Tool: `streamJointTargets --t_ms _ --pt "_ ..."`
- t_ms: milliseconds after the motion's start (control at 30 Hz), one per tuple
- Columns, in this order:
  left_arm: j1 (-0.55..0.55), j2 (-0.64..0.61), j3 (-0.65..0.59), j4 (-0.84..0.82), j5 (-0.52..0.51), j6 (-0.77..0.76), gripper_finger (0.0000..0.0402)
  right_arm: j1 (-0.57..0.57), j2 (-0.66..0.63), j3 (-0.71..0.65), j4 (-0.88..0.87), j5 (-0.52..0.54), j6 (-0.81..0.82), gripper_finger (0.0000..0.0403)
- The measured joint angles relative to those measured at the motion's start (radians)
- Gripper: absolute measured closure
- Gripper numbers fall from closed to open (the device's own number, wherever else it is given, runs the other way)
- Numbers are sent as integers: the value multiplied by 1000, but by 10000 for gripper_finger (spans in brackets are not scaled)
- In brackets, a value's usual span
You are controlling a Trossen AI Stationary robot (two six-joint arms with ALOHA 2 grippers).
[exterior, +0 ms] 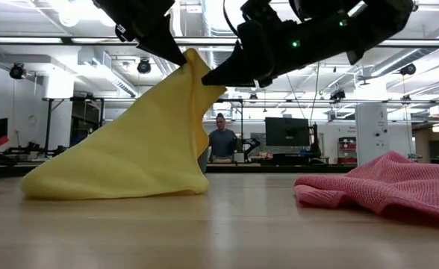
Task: Fold microfiber towels
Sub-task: Fold the yellow towel
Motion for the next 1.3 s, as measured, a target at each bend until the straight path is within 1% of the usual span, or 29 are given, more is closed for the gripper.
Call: streamJointTargets --t_ms 67,167,233,300,367,433,567,700,800,933,1000,1067,1133,1167,1233,1300 --pt "0 0 0 8 1 11 401 0 0 26 -68 -3 -11 372" --pt "0 0 0 12 4 23 402 0 -8 81 -202 -3 -22 390" --pt "0 0 1 5 9 46 400 0 -20 132 -312 -3 -36 393" --pt "0 -2 2 2 32 86 389 -4 -33 188 -437 -3 -49 394" --pt "3 -3 2 3 58 132 368 -11 -41 249 -547 -2 -47 394" --pt "7 -3 1 -17 61 158 341 -20 -42 301 -657 4 -48 394" --pt "35 -3 1 -150 56 160 291 -48 -42 383 -805 5 -52 394" --pt "51 -15 -1 -296 56 138 264 -91 -44 425 -929 7 -43 394" --pt "53 -18 -2 -355 59 128 259 -124 -45 432 -984 7 -2 394" --pt "51 -21 1 -392 65 127 259 -159 -45 421 -1035 6 20 394" --pt "48 -21 1 -391 116 125 259 -170 -45 413 -1056 5 23 394" --pt "39 -23 1 -387 213 114 259 -175 -47 401 -1073 5 40 394" --pt "16 -23 1 -362 316 85 259 -175 -47 389 -1075 3 54 394" --pt "-4 -21 1 -342 340 72 259 -175 -47 382 -1075 2 59 394" --pt "-64 0 1 -269 340 68 262 -173 -48 368 -1075 -5 72 394" --pt "-129 46 1 -166 340 72 267 -172 -48 354 -1074 -7 87 394"
